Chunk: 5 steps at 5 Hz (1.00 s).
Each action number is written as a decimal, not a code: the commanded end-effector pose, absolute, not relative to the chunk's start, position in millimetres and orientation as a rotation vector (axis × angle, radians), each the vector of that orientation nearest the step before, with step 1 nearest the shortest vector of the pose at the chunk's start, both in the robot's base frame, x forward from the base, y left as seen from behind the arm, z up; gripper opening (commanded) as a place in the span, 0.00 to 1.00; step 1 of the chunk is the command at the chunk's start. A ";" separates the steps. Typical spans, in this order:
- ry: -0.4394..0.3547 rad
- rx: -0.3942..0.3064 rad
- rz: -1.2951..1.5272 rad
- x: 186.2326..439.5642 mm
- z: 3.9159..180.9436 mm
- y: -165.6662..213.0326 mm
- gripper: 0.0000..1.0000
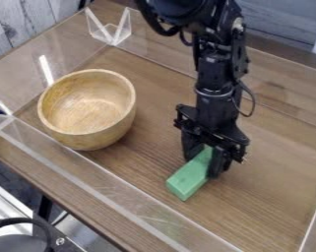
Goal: Put the green block in the brown bowl
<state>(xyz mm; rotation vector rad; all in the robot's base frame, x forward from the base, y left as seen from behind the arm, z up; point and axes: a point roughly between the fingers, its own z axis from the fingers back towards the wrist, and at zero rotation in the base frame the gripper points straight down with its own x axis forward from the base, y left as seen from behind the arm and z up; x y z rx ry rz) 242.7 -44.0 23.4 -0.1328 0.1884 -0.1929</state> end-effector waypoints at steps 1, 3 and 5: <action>0.124 -0.135 -0.215 251.0 44.4 -43.2 0.00; 0.097 -0.144 -0.246 264.7 69.1 -31.3 0.00; -0.008 -0.205 -0.128 278.9 109.7 21.7 0.00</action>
